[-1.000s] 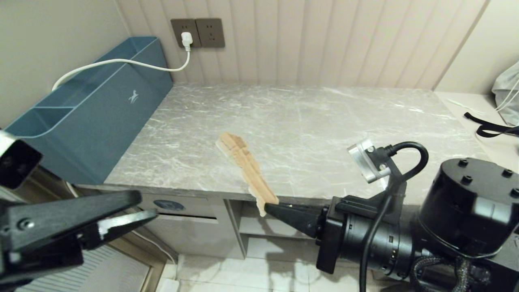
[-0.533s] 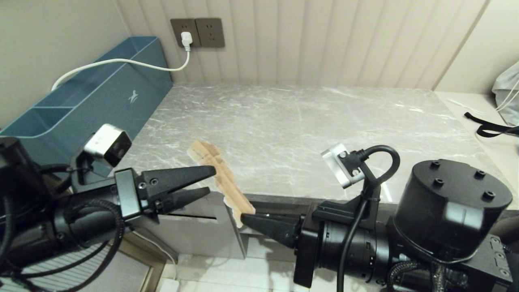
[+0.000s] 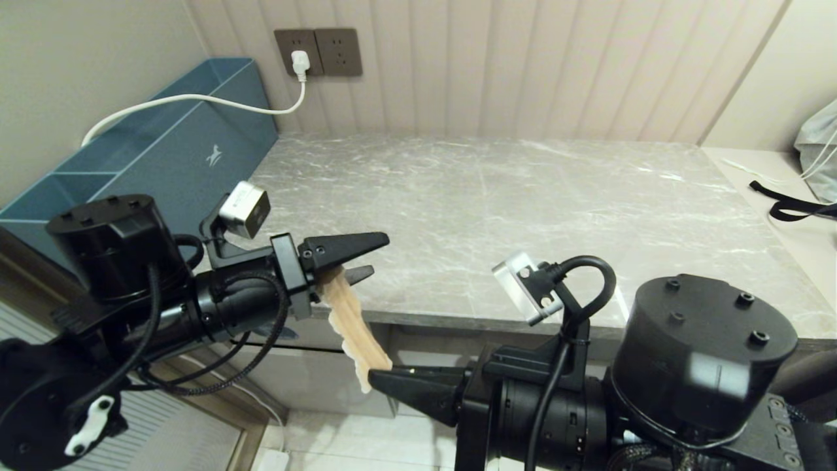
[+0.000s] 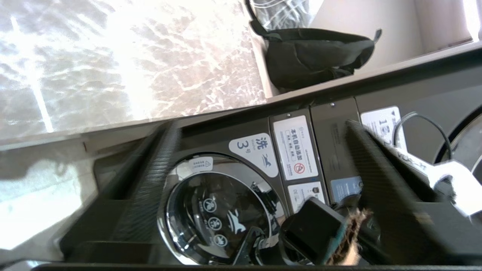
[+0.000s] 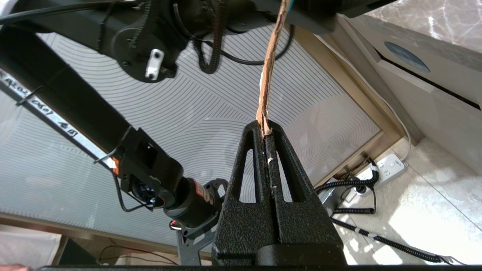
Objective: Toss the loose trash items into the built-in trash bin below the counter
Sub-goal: Hand it to the other hand
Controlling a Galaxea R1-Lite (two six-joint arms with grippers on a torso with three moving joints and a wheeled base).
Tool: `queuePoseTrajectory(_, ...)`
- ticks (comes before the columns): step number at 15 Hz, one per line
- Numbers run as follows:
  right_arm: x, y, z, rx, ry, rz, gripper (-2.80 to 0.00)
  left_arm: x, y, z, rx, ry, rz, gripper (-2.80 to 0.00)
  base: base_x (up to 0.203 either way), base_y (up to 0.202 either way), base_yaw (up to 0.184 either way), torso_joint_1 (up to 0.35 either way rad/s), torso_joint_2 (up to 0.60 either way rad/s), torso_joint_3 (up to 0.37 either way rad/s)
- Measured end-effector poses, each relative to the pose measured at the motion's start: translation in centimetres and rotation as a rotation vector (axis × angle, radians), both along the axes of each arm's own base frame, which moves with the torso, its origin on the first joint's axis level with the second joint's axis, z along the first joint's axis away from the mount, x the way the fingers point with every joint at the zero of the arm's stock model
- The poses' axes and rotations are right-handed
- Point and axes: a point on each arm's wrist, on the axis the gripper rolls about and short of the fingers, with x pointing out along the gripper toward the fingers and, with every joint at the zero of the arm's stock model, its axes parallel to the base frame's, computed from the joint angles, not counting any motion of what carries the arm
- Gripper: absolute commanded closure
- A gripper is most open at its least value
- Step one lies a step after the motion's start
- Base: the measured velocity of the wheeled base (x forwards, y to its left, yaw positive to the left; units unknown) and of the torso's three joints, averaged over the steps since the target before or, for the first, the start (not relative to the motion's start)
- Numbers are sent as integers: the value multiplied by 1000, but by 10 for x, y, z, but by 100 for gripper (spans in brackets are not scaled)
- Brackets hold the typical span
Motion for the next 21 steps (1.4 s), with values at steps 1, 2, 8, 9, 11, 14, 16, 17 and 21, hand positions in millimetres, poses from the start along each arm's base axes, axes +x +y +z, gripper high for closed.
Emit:
queuePoseTrajectory(1, 0, 0, -1, -3, 3, -2, 0, 1, -1, -1, 1, 6, -1, 0, 0, 0, 0, 0, 0, 0)
queuePoseTrajectory(2, 0, 0, -2, -6, 5, -5, 0, 1, -1, -1, -3, 14, -3, 0, 0, 0, 0, 0, 0, 0)
queuePoseTrajectory(8, 1, -1, -7, -35, 25, -19, 0, -26, -13, 17, -67, 17, -53, 0, 0, 0, 0, 0, 0, 0)
queuePoseTrajectory(9, 1, -1, -7, -38, 26, -29, 0, -33, -15, 18, -71, 15, -58, 0, 0, 0, 0, 0, 0, 0)
queuePoseTrajectory(11, 1, -1, -7, -36, 25, -45, -280, -44, -16, 17, -71, 21, -57, 0, 0, 0, 0, 0, 0, 0)
queuePoseTrajectory(14, 4, -3, -6, -26, 37, -101, -280, -50, -14, 13, -68, 33, -7, 0, 0, 0, 0, 0, 0, 0)
queuePoseTrajectory(16, 5, -6, -3, -20, 35, -149, -280, -47, -14, 11, -63, 27, 70, 0, 0, 0, 0, 0, 0, 0)
queuePoseTrajectory(17, 6, -11, -3, -26, 39, -179, -280, -43, -14, 9, -53, 19, 122, 0, 0, 0, 0, 0, 0, 0)
queuePoseTrajectory(21, 10, -37, -2, -44, 41, -261, 0, -25, -7, -3, 5, 2, 289, 0, 0, 0, 0, 0, 0, 0)
